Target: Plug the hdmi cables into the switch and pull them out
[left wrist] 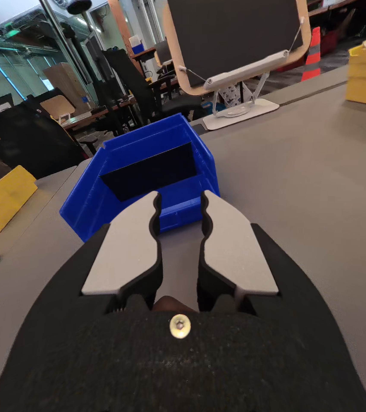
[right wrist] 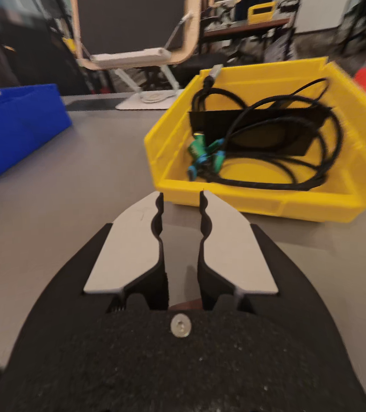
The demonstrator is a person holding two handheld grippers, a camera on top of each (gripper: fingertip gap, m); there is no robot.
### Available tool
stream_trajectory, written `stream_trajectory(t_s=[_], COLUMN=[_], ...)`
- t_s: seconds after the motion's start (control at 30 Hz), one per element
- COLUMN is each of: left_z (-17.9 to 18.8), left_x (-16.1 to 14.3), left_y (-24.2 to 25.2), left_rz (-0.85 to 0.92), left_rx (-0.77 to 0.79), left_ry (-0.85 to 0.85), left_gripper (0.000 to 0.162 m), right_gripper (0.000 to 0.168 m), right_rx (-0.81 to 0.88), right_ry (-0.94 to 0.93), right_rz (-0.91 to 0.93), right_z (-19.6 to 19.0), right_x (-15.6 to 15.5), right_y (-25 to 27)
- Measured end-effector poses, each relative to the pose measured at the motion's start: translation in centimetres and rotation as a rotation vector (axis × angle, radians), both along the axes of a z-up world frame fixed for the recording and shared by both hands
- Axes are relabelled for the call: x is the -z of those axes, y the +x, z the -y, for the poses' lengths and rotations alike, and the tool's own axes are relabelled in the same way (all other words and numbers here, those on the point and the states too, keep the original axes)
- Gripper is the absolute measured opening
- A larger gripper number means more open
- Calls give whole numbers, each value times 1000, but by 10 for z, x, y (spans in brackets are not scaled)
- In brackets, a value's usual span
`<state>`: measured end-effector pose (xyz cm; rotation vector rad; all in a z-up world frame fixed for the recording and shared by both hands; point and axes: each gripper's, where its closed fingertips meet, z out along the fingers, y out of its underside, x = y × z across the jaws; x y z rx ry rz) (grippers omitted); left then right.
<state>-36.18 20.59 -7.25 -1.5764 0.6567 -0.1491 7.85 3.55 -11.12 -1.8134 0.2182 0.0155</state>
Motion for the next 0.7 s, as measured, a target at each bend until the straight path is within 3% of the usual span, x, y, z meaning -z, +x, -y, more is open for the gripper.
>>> stream_trajectory(t_s=[0.13,0.37,0.57,0.7], left_z=[-1,3,6,11], left_x=[23,39,52,53], left_y=[14,31,55,75], left_rz=[36,14,0,-10], left_rx=[55,114,195,257], left_ry=[-154,-250,-335,-346], left_gripper=[37,38,38,38], right_gripper=[30,30,43,51], right_rx=[62,65,106,18], right_ry=[-74,-20,-48,-48], right_rz=[110,18,103,163], right_z=[6,15,23,11], right_x=[12,6,8,7], right_y=[16,2,5,-18])
